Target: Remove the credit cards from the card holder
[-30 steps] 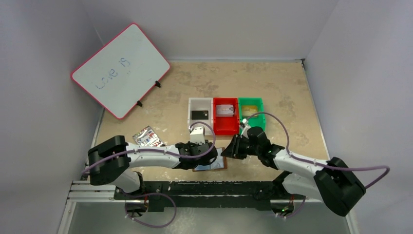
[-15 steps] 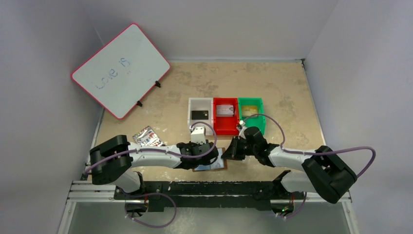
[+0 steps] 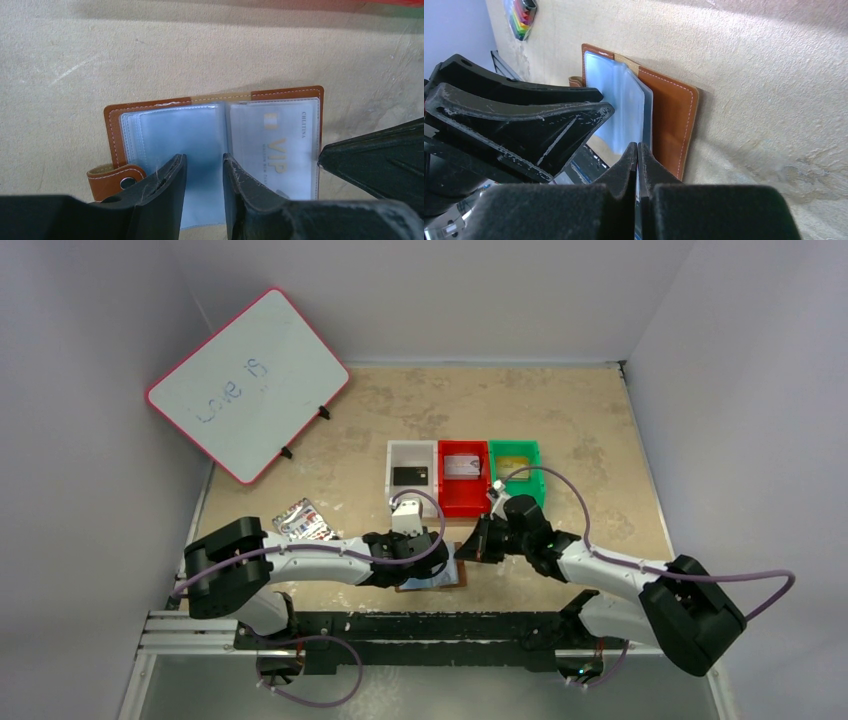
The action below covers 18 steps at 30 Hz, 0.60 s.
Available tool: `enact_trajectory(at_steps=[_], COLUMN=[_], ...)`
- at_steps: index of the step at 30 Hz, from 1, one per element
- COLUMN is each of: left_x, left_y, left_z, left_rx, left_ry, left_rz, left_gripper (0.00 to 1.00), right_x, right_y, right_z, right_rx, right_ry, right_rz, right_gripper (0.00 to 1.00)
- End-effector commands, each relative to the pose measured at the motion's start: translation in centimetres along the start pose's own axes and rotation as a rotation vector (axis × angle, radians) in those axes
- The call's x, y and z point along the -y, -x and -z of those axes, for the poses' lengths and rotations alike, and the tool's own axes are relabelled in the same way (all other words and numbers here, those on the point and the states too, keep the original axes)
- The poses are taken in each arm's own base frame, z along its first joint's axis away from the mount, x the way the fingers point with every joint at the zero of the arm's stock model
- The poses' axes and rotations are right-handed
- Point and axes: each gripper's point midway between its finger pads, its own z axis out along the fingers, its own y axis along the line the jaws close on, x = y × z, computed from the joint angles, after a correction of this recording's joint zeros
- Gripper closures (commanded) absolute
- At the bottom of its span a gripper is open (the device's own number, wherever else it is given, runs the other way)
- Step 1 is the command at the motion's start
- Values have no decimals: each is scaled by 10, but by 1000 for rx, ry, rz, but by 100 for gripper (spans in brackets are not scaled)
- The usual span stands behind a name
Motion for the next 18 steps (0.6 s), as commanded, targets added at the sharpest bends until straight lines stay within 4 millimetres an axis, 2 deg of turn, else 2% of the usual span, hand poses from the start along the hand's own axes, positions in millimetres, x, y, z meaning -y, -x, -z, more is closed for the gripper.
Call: enact_trajectory(at_steps=[1, 4, 7, 9, 10, 13, 18], left_x=[-2, -1, -1, -1, -2, -1, -3], left_y=[-5, -3, -2, -2, -2, -1, 3], left_z=[-2, 0, 1, 1, 1, 3, 6], left_rx=[-22, -16, -12, -12, -12, -10, 8], left_ry=[4, -3, -8, -8, -6, -13, -19], left_rz=[-13, -13, -9, -9, -6, -1, 20], left_gripper=[68, 68, 68, 68, 68, 68, 69], right_x=[-9, -14, -18, -24, -29, -64, -57], right_y=[4, -1, 1, 3, 1, -2, -7], right_z=[-2, -4, -5, -3, -1, 10, 3], right_rx=[1, -24, -23, -16, -24, -26, -58], right_ry=[33, 76, 76, 96, 127, 336, 325], right_rz=[15, 13, 22, 32, 35, 52, 19], right_gripper=[100, 97, 84, 82, 82, 80, 77])
